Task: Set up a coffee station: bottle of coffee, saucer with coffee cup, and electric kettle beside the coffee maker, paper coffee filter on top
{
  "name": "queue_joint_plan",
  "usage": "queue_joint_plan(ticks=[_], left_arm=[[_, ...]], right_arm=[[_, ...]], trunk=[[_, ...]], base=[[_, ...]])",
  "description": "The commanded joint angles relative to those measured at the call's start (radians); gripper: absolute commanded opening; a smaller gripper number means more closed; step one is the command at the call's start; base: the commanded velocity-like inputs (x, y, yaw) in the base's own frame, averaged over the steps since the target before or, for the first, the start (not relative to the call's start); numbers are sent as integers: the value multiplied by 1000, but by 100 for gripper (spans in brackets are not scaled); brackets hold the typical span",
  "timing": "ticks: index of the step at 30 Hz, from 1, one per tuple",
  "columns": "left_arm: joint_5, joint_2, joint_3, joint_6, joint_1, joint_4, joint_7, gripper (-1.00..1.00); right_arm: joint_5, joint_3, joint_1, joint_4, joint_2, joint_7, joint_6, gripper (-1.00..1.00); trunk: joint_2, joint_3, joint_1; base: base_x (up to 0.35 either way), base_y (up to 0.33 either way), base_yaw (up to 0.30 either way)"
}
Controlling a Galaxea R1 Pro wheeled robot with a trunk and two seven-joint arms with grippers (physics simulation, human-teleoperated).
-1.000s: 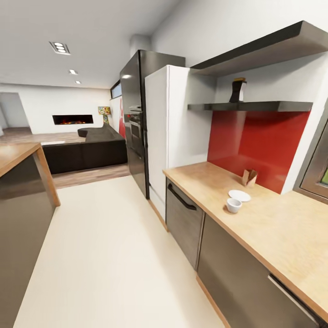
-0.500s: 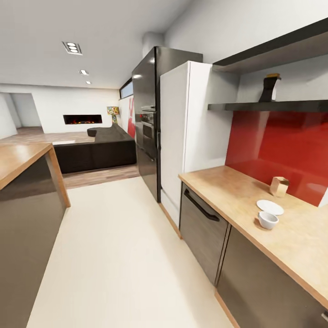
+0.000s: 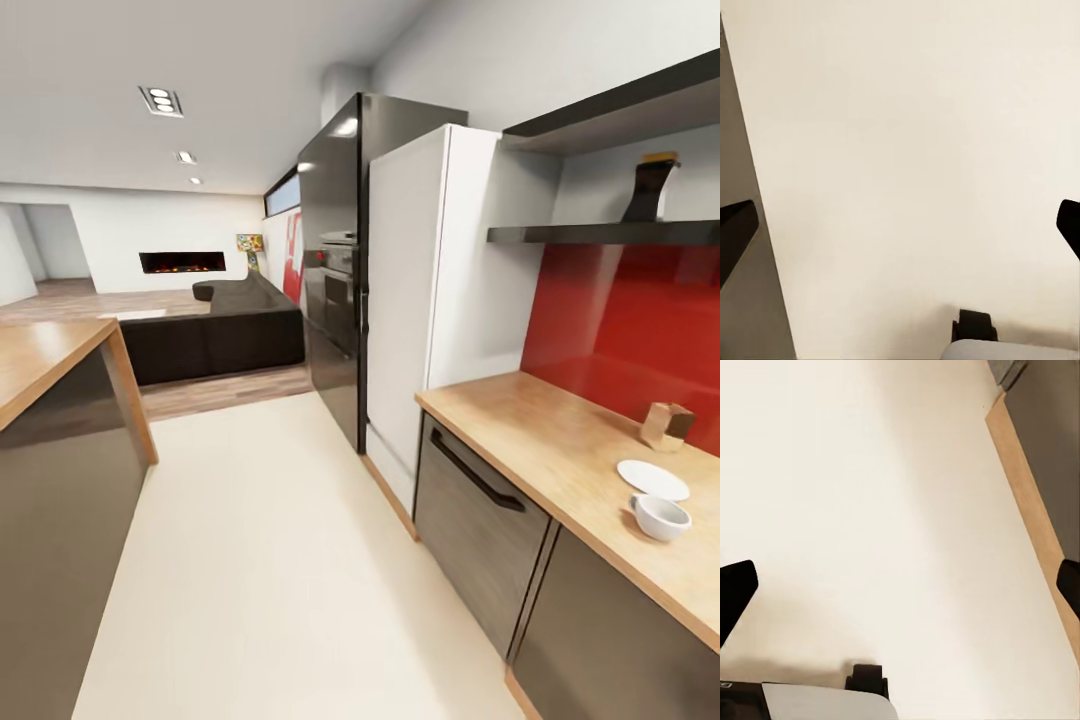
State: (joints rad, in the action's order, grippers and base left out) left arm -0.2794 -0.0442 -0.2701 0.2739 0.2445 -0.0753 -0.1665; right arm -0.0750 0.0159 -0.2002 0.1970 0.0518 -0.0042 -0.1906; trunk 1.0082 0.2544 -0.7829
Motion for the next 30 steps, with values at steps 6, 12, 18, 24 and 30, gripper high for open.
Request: queue_joint_plan(ticks=[6, 12, 18, 24, 30], left_arm=[[-11, 0, -6, 4, 1, 2, -4, 100], [-11, 0, -6, 4, 1, 2, -4, 100], [-11, 0, -6, 4, 1, 3, -4, 100], [-11, 0, -5, 4, 1, 16, -4, 100], [-11, 0, -5, 4, 1, 21, -4, 100]], right_arm=[[-8, 1, -1, -1, 0, 0, -3, 100], [-8, 1, -1, -1, 0, 0, -2, 100], [-8, 1, -1, -1, 0, 0, -3, 100], [-8, 1, -1, -2, 0, 0, -2, 100], [-8, 1, -1, -2, 0, 0, -2, 100]], trunk=[[1, 1, -1], [1, 1, -1], [1, 1, -1], [1, 1, -1], [1, 1, -1]], base=[[284, 226, 0], [279, 185, -106], [81, 45, -241], [9, 5, -269], [1, 1, -252]])
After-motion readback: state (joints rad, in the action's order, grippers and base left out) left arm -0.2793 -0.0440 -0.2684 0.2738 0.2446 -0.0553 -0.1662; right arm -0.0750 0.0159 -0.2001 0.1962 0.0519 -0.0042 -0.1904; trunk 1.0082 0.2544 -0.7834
